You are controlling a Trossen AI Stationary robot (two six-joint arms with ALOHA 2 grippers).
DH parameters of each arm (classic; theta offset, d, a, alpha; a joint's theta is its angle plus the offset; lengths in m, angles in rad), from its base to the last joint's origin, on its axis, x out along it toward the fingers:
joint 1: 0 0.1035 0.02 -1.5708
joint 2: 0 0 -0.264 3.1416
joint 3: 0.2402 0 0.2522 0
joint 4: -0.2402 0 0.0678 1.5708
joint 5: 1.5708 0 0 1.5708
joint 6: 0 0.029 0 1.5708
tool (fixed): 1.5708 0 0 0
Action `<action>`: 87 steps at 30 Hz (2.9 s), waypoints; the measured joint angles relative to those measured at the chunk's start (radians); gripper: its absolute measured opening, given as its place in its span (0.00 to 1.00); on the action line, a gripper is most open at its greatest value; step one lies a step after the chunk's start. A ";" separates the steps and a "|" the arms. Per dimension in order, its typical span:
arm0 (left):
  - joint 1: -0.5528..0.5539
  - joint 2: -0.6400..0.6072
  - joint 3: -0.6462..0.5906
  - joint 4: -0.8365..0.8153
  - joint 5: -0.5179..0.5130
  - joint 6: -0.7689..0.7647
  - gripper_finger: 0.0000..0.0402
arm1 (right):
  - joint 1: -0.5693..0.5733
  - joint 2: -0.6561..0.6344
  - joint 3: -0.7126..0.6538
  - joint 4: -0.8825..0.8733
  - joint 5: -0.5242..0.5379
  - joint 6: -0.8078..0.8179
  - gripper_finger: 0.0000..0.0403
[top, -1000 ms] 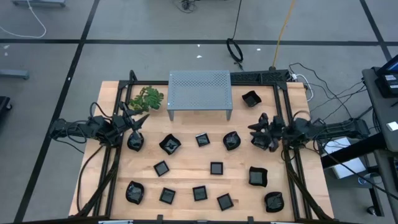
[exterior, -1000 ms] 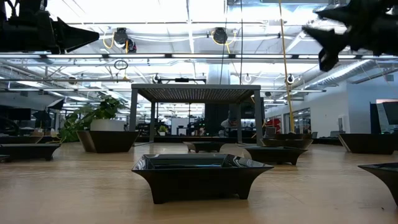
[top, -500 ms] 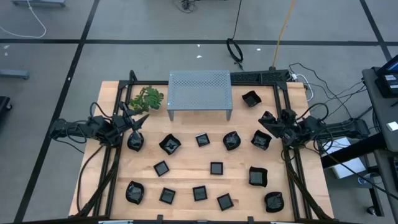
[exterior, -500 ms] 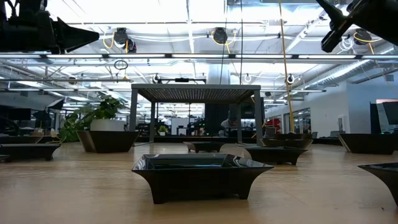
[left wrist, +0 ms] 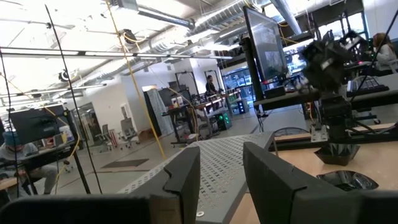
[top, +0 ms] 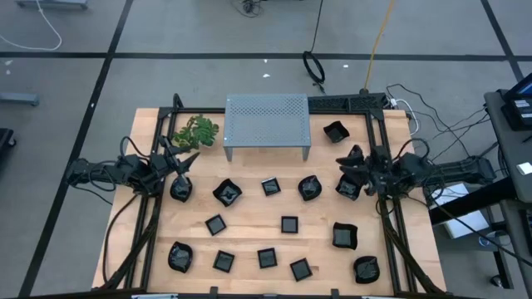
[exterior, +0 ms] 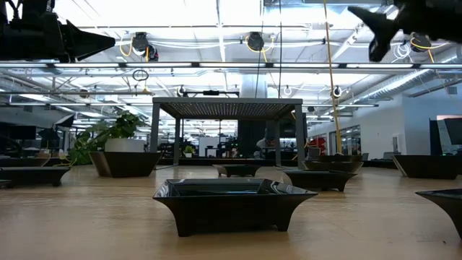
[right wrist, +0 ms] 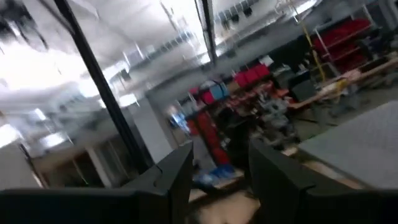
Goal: Pick & Place Mini shaped plates
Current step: Put the black leaf-shaped plate on the shelf
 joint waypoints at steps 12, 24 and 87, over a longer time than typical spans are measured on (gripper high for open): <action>0.000 0.000 0.000 0.000 0.000 0.000 0.32 | 0.000 0.304 0.333 -0.754 -0.004 -0.155 0.36; 0.000 0.000 0.000 0.000 0.000 0.000 0.32 | 0.001 0.649 0.348 -0.881 -0.115 -0.468 0.36; 0.000 0.000 0.000 0.000 0.000 0.000 0.32 | 0.101 0.587 0.500 -0.604 0.284 -0.696 0.00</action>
